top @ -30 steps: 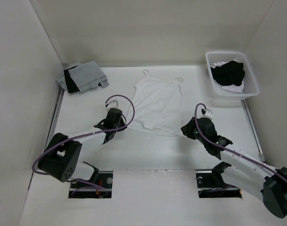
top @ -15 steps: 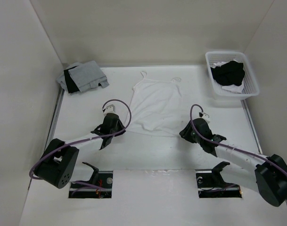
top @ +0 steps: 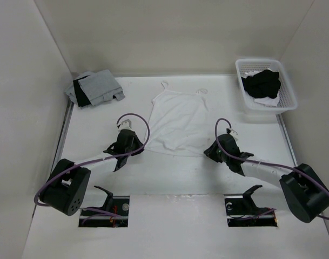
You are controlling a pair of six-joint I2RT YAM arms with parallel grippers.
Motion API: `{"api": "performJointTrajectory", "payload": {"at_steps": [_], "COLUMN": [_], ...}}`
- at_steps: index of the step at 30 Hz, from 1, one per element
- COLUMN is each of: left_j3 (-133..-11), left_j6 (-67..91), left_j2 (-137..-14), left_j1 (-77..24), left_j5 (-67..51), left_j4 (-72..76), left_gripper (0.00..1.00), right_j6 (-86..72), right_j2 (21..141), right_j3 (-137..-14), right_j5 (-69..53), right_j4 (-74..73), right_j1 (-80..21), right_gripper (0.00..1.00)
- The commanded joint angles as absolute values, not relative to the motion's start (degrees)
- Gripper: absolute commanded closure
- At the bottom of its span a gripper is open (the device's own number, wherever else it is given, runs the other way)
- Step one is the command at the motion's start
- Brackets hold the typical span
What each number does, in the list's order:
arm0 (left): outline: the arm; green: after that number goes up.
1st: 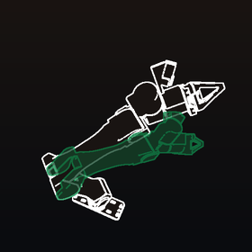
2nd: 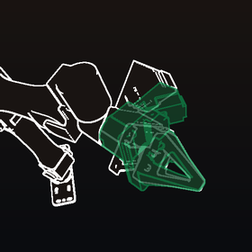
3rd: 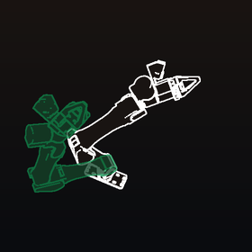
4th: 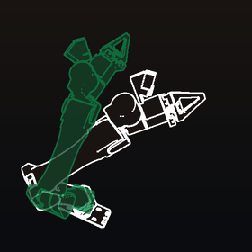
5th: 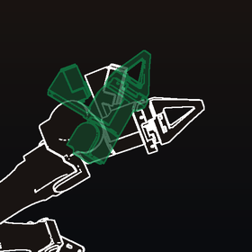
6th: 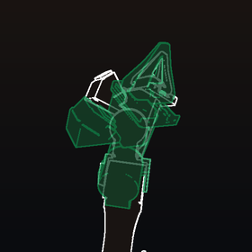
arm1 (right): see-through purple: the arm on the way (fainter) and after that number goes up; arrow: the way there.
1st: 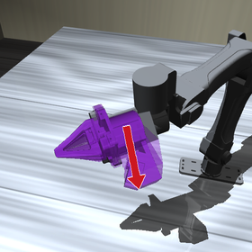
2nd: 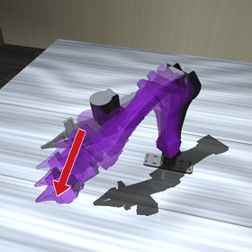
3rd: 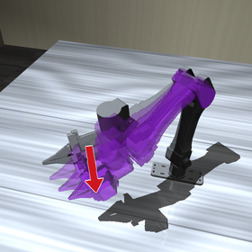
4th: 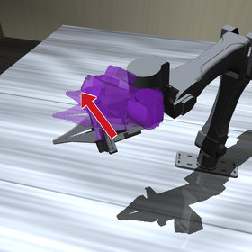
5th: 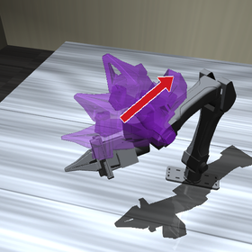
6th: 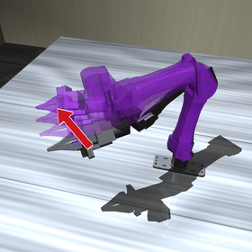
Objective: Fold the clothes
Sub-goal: Flatten the tank top out
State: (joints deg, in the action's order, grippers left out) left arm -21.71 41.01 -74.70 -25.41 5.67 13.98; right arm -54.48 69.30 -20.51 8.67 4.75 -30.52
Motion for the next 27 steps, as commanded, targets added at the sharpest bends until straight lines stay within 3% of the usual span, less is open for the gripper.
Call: {"api": "performJointTrajectory", "payload": {"at_steps": [1,8,12,17,21,27], "left_j3": [-21.2,-21.4,-23.3,-32.9,-44.4,-60.8], "left_j6": [41.7,42.4,44.1,43.9,45.6,46.3], "left_j2": [-73.4,-70.8,-58.9,-39.1,-30.5,-29.8], "left_j1": [-25.1,-24.7,-23.0,-20.4,-19.9,-21.3], "left_j5": [4.8,4.5,2.8,4.6,5.2,5.4], "left_j4": [16.7,15.7,9.5,-6.9,-13.4,-14.3], "left_gripper": [0.94,0.96,0.98,0.98,0.98,0.98], "right_j6": [-54.9,-54.8,-52.0,-45.6,-41.1,-37.7], "right_j2": [70.9,67.3,52.7,35.5,31.8,33.5], "right_j3": [-21.6,-21.1,-23.3,-36.8,-50.9,-67.6], "right_j5": [7.6,8.3,11.9,18.0,22.3,28.4], "right_j4": [6.9,7.2,0.8,-17.7,-25.9,-28.2], "right_j1": [-30.2,-30.4,-31.4,-34.3,-39.0,-53.1], "right_gripper": [0.78,1.0,1.0,1.0,1.0,1.0]}}
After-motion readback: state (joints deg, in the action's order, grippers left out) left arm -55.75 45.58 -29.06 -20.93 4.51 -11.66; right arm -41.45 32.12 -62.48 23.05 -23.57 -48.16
